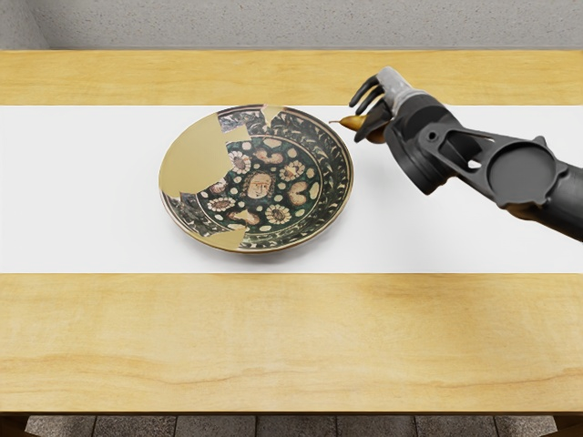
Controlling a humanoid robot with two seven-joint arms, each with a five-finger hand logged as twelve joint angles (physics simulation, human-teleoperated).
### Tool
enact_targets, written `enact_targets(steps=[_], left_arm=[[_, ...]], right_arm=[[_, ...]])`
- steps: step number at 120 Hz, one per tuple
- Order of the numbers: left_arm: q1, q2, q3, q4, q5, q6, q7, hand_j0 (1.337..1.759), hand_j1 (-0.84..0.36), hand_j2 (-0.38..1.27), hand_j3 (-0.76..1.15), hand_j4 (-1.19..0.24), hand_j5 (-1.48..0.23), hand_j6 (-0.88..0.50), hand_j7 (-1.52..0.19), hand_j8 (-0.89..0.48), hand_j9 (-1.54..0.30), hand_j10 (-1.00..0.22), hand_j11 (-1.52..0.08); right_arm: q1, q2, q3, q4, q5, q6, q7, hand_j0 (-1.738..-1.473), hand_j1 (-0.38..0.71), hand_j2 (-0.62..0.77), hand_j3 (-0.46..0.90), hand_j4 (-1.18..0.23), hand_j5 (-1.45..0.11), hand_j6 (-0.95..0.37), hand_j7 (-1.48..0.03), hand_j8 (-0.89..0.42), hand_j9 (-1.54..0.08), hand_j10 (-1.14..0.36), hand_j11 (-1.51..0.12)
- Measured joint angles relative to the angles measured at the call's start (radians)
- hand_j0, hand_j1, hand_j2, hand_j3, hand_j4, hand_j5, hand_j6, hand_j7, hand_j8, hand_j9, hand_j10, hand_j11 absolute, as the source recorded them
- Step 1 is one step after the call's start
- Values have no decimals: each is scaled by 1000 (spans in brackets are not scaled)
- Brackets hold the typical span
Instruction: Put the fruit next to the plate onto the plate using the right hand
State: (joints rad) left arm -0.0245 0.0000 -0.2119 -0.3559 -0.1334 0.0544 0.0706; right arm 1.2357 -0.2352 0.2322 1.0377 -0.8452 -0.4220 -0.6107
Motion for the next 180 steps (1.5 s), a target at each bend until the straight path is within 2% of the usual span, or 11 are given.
enact_targets(steps=[52, 53, 59, 64, 82, 95, 109, 123, 151, 166, 180], left_arm=[[0, 0, 0, 0, 0, 0, 0, 1658, 328, 3, 0, -17, -22, -17, -22, -17, -22, -17, -22], [0, 0, 0, 0, 0, 0, 0, 1658, 328, 3, 0, -17, -22, -17, -22, -17, -22, -17, -22], [0, 0, 0, 0, 0, 0, 0, 1658, 328, 3, 0, -17, -22, -17, -22, -17, -22, -17, -22], [0, 0, 0, 0, 0, 0, 0, 1658, 328, 3, 0, -17, -22, -17, -22, -17, -22, -17, -22], [0, 0, 0, 0, 0, 0, 0, 1658, 328, 3, 0, -17, -23, -17, -23, -17, -23, -17, -23], [0, 0, 0, 0, 0, 0, 0, 1658, 328, 3, 0, -17, -23, -17, -23, -17, -23, -17, -23], [0, 0, 0, 0, 0, 0, 0, 1658, 328, 3, 0, -17, -23, -17, -23, -17, -23, -17, -23], [0, 0, 0, 0, 0, 0, 0, 1658, 328, 3, 0, -17, -23, -17, -23, -17, -23, -17, -23], [16, 0, 0, 0, 0, 0, 0, 1658, 328, 3, 0, -17, -23, -17, -23, -17, -23, -17, -23], [31, 0, 0, -2, 0, 0, 0, 1658, 328, 3, 0, -17, -23, -17, -23, -17, -23, -17, -23], [68, 0, 0, -1, 0, 0, 0, 1658, 328, 3, 0, -17, -23, -17, -23, -17, -23, -17, -23]], right_arm=[[3, 177, 19, 5, 3, 12, -1, -1655, 373, 601, 0, -857, -1127, -796, -1117, -559, -1122, -470, -1105], [2, 180, 19, 5, 2, 12, -1, -1655, 367, 591, 0, -862, -1118, -794, -1118, -562, -1112, -524, -1106], [-2, 197, 19, 5, 2, 11, -1, -1656, 361, 582, 0, -866, -1116, -790, -1120, -624, -1118, -508, -1109], [-4, 209, 18, 5, 2, 12, -1, -1656, 357, 561, 0, -858, -1106, -773, -1110, -604, -1105, -567, -1098], [-3, 216, 78, 7, 8, 71, 0, -1657, 3, 266, 0, -423, -546, -383, -547, -302, -545, -284, -542], [-39, 200, 284, 19, 182, 348, 0, -1657, -142, 156, 0, -249, -321, -225, -322, -178, -321, -167, -319], [-174, 192, 572, 32, 454, 715, 0, -1658, -232, 88, 0, -141, -181, -127, -182, -100, -181, -94, -180], [-346, 190, 701, 43, 710, 929, 0, -1658, -283, 50, 0, -79, -102, -72, -103, -57, -102, -53, -102], [-766, 164, 1016, 153, 854, 1022, 0, -1658, -328, 16, 0, -25, -33, -22, -33, -17, -33, -17, -32], [-877, 45, 1130, 179, 925, 1030, 0, -1658, -338, 9, 0, -13, -18, -11, -18, -9, -18, -9, -18], [-924, -102, 1166, 186, 1027, 1032, 0, -1658, -343, 5, 0, -7, -10, -6, -10, -4, -10, -5, -10]])
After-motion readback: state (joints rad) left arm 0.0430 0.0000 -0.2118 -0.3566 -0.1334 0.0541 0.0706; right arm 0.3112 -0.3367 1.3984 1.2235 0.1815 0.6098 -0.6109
